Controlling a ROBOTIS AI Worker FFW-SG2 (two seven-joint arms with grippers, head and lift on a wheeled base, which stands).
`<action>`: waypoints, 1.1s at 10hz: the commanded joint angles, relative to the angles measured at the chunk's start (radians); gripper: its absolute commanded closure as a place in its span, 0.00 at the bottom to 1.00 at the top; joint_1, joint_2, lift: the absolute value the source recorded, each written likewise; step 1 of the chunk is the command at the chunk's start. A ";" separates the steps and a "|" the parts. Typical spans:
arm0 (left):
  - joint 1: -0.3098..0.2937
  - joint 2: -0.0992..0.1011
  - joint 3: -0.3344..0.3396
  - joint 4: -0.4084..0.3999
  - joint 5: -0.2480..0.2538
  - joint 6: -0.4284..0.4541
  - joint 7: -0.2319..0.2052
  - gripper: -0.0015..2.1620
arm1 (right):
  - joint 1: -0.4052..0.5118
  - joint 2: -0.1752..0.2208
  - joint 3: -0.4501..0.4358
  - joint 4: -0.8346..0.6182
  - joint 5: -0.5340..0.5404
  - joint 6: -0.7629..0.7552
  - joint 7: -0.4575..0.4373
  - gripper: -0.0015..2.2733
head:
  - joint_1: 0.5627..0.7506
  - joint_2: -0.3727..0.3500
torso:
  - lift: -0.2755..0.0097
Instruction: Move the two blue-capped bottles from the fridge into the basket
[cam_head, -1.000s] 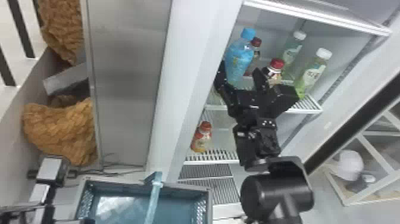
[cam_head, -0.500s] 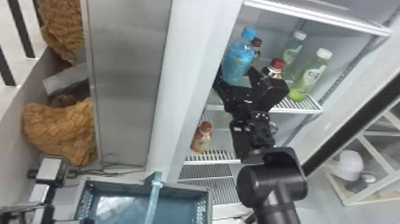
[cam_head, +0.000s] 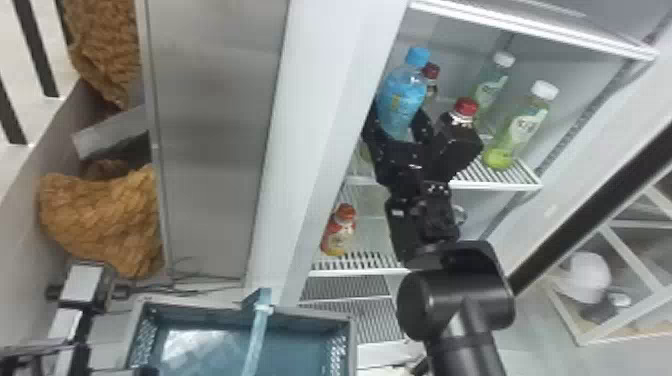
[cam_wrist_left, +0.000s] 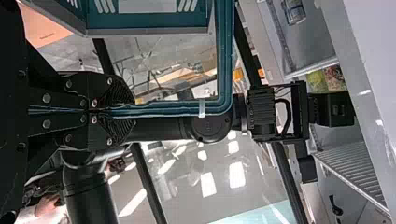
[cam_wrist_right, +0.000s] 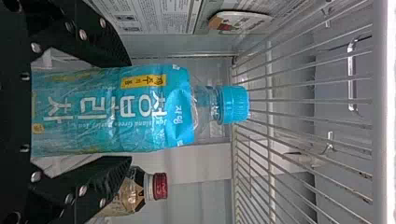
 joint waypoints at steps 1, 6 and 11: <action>0.000 -0.002 0.000 0.000 0.001 0.001 0.000 0.56 | 0.006 0.000 0.000 -0.013 0.012 0.002 -0.001 0.55 | 0.70 0.03 | 0.70; -0.002 0.002 -0.004 0.000 -0.001 0.001 0.000 0.56 | 0.092 -0.003 -0.024 -0.133 0.035 0.002 -0.011 0.56 | 0.70 0.03 | 0.70; -0.005 0.002 -0.006 0.000 -0.003 0.001 0.000 0.56 | 0.308 -0.020 -0.052 -0.395 -0.032 0.004 -0.021 0.56 | 0.70 0.03 | 0.70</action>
